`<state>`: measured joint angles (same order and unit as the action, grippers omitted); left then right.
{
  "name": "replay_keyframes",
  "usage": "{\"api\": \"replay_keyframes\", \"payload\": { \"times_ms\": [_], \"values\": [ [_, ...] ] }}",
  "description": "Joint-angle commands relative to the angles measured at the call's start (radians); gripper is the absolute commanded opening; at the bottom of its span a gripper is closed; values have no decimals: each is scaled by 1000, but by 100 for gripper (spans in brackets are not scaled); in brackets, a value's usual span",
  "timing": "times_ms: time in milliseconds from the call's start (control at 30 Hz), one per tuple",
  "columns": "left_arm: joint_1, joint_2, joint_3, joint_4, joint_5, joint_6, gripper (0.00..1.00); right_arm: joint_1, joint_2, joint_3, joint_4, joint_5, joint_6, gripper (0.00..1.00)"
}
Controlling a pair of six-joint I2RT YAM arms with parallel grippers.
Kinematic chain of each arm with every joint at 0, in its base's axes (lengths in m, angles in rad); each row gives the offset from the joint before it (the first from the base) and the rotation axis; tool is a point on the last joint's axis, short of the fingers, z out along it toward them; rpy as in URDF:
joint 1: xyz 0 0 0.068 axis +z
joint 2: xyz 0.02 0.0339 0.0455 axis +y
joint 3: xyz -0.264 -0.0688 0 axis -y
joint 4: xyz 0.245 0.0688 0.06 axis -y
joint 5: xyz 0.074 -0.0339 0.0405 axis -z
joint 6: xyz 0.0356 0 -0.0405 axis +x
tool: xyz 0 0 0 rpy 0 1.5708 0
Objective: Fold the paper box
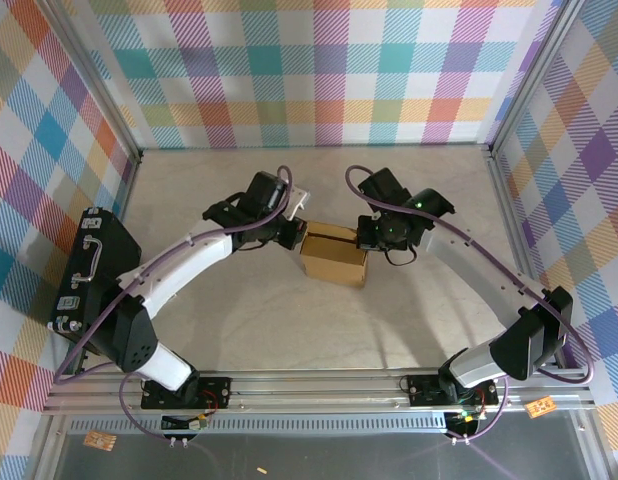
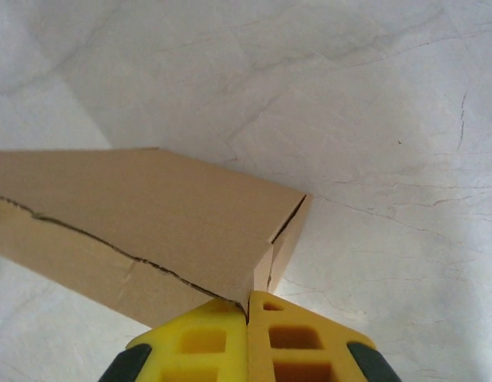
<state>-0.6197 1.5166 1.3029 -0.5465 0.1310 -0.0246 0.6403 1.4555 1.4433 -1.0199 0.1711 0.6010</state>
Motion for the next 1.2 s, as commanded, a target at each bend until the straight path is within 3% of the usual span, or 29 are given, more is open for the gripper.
{"api": "replay_keyframes", "payload": {
  "times_ms": [0, 100, 200, 400, 633, 800, 933, 1167],
  "values": [
    [-41, -67, -44, 21, -224, -150, 4, 10, -25, -14, 15, 112, 88, 6],
    [-77, -100, -77, 51, -306, -158, 7, 9, -38, -36, 26, 200, 87, 6],
    [-102, -116, -128, 116, -366, -164, 7, 9, -63, -87, 104, 187, 86, 5],
    [-103, -65, -130, 113, -357, -251, 11, 9, -50, -126, 170, 183, 106, 8],
    [-103, -16, -88, 134, -337, -361, 20, 6, 36, -58, 139, 229, 86, 8],
    [-102, 4, -38, 108, -326, -418, 5, -22, 69, -40, 147, 233, 47, 9],
    [-96, 56, 76, 10, -299, -457, 0, -27, 75, -38, 151, 231, 38, 10],
    [-95, 117, 156, -70, -315, -458, 2, -34, 85, -46, 158, 227, 21, 11]
  ]
}}
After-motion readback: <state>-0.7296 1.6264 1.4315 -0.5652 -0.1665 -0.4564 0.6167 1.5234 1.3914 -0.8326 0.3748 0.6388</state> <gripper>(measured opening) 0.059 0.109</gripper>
